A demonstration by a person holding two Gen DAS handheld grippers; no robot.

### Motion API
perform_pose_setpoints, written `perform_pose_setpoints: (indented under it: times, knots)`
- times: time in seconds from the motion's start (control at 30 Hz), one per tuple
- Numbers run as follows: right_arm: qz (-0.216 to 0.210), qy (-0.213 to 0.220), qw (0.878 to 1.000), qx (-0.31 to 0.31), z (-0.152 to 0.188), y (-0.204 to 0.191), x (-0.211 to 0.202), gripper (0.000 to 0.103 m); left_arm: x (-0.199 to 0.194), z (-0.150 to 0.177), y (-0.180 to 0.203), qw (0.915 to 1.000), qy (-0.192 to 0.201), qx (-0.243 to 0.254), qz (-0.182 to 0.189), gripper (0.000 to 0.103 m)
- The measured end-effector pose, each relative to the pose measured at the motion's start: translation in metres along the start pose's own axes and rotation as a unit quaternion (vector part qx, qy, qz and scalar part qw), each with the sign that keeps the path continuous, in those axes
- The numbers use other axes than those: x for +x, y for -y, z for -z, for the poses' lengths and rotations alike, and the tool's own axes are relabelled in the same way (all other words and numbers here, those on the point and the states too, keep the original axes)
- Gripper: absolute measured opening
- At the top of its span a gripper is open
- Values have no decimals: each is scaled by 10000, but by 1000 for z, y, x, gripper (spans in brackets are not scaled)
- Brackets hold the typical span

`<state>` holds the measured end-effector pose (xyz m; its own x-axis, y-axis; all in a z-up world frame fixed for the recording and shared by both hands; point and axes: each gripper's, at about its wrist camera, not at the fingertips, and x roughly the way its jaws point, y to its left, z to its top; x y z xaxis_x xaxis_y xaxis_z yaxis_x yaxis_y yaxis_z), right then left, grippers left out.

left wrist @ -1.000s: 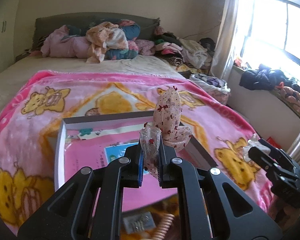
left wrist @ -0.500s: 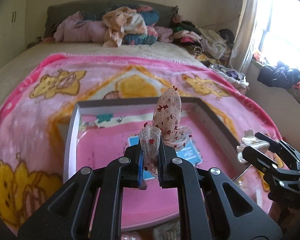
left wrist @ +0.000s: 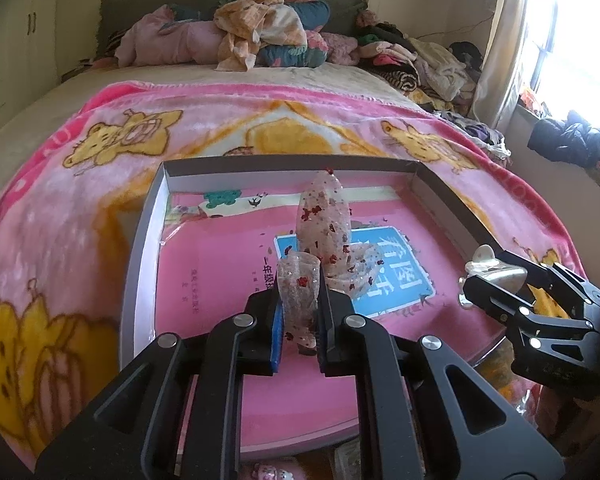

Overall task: Organize jewelry
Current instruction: 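Carry the bow into the tray and open the left tool while the right tool drops the claw clip there, then withdraw both open tools from the tray toward the remaining accessories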

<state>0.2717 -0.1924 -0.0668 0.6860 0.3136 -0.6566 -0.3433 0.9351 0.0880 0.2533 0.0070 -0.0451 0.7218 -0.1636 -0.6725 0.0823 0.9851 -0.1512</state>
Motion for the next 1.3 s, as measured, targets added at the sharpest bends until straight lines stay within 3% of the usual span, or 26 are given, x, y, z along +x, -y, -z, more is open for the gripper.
perform_pose_setpoints:
  times: [0.17,0.27,0.33,0.57,0.77,0.87,0.93,1.3]
  knots:
    - [-7,-61,10000,12,1,0,2,71,3,4,-2,10000,-36,-8,-30,6]
    - [18,45,10000,-22,2,-2,-2,83,3,4,-3,10000,-28,6,-40,9]
    - [27,176,9998,-90,3,-4,-10,85,2,5,-4,10000,-14,13,-63,12]
    - [59,563,9984,-53,10,-6,-39,94,-10,10,-6,9997,169,2,-161,36]
    - [139,882,9960,6,16,-5,-68,96,-33,12,-4,9986,464,-8,-242,58]
    - [170,1000,9948,24,18,-6,-81,96,-45,11,-1,9978,605,6,-267,62]
    - [179,1054,9943,32,20,-6,-89,96,-53,11,2,9972,701,29,-266,71]
    - [155,1211,9925,56,34,-14,-123,96,-94,18,14,9936,1100,191,-168,88]
